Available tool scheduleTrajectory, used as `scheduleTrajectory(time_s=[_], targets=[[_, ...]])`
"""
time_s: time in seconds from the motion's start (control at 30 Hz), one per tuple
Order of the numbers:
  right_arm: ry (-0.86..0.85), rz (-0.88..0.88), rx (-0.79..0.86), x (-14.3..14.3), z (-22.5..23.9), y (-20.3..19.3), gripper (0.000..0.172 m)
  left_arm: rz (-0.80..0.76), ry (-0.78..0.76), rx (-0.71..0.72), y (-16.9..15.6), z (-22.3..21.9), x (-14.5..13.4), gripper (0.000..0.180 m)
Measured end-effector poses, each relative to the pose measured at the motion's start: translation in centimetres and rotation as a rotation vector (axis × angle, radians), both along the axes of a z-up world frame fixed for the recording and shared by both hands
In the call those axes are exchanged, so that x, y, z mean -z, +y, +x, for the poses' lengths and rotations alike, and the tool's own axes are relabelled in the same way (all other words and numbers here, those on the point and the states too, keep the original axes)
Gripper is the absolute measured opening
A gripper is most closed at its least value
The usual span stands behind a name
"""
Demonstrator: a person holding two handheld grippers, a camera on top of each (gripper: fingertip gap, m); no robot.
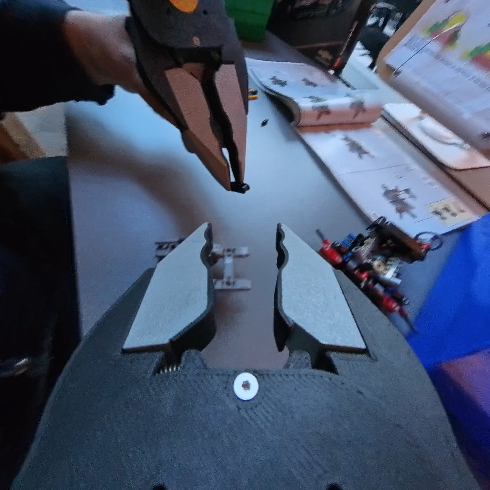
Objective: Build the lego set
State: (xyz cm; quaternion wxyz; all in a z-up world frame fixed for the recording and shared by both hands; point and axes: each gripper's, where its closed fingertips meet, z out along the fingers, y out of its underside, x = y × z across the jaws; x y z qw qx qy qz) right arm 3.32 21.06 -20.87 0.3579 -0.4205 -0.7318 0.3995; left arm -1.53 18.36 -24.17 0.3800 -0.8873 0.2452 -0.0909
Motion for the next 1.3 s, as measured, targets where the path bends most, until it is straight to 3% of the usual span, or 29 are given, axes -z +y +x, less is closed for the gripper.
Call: scheduleTrajectory(time_s=[0.17,0.27,0.47,0.6,0.9,1.3], targets=[[-0.127,0.022,0.012,2.1,3.2,-1.3,0.051,-0.044,0.083,0.132,-1.3,1.8,1.9,0.006],[-0.188,0.145,-0.001,4.2,3.3,-1.4,0.046,-0.048,0.132,0.177,-1.7,2.1,2.6,0.006],[-0.208,0.278,-0.042,4.5,2.7,1.0,0.036,-0.021,0.101,0.283,-2.6,3.6,2.3,0.006],[-0.24,0.267,-0.169,4.7,2.5,1.1,0.024,-0.018,0.071,0.29,-2.6,4.3,2.1,0.006],[-0.313,0.189,-0.282,3.9,1.9,0.9,0.031,-0.034,0.091,0.235,-2.2,3.3,2.8,0.005],[-0.445,0.121,-0.273,4.4,0.6,1.1,0.041,0.047,0.042,0.165,0.4,1.7,2.5,0.005]])
